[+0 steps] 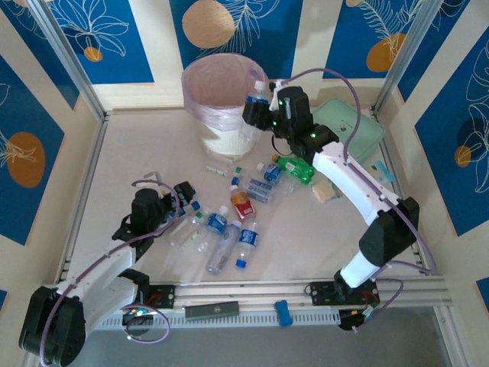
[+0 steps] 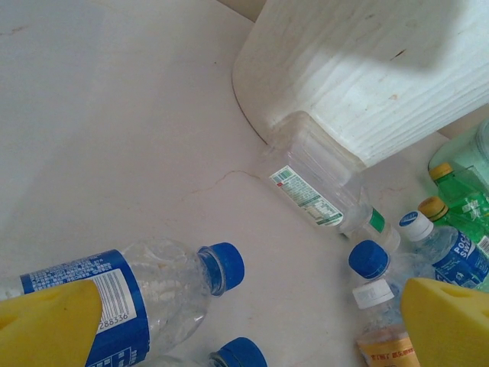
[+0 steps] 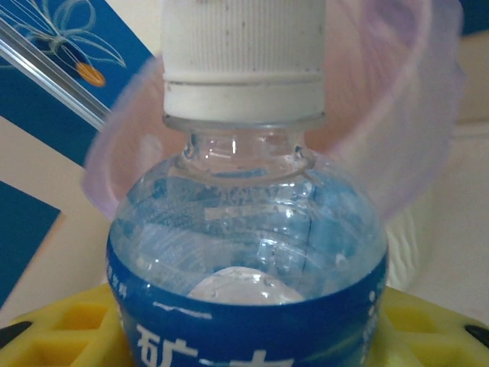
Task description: Put the plastic bottles in the bin
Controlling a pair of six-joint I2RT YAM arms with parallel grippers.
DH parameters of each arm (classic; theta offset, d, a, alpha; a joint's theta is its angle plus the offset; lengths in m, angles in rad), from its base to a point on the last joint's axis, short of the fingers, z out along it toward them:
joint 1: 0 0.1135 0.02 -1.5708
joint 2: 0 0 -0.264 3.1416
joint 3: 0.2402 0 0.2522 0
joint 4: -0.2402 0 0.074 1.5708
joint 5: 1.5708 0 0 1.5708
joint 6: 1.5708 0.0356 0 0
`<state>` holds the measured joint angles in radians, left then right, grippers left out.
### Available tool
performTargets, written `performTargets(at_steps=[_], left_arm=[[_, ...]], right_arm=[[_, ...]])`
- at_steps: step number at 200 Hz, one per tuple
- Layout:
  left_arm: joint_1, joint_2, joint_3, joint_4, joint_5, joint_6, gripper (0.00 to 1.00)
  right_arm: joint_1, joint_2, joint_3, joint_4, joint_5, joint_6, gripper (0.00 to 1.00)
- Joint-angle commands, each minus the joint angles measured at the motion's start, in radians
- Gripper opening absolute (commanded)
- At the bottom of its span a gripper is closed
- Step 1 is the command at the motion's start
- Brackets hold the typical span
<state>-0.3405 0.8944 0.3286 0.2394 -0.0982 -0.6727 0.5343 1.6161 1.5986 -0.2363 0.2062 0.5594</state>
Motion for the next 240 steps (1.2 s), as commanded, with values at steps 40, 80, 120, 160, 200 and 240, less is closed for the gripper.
performTargets(at_steps=[40,80,120,160,200,240], left_arm=[[0.019,-0.059,-0.01,-0.049,0.034,0.0,0.99],[0.023,-0.087,-0.017,-0.076,0.035,-0.001,1.0],[0.024,-0.101,-0.015,-0.091,0.034,0.005,1.0],[0.027,-0.097,-0.01,-0.087,0.037,0.011,1.0],[0.027,-0.096,-0.01,-0.091,0.04,0.013,1.0],[0.028,-0.098,-0.011,-0.095,0.041,0.01,1.0]], right_arm=[[-0.015,0.205,0.351,0.068,-0.05,-0.123,0.54],[-0.023,0.422,0.68,-0.058,-0.06,-0.175,0.54],[-0.023,0.669,1.064,-0.259,-0.07,-0.199,0.54],[-0.022,0.742,1.123,-0.297,-0.072,-0.188,0.55],[-0.02,0.746,1.078,-0.289,-0.076,-0.181,0.57],[-0.017,0.755,1.076,-0.281,-0.077,-0.177,0.64]])
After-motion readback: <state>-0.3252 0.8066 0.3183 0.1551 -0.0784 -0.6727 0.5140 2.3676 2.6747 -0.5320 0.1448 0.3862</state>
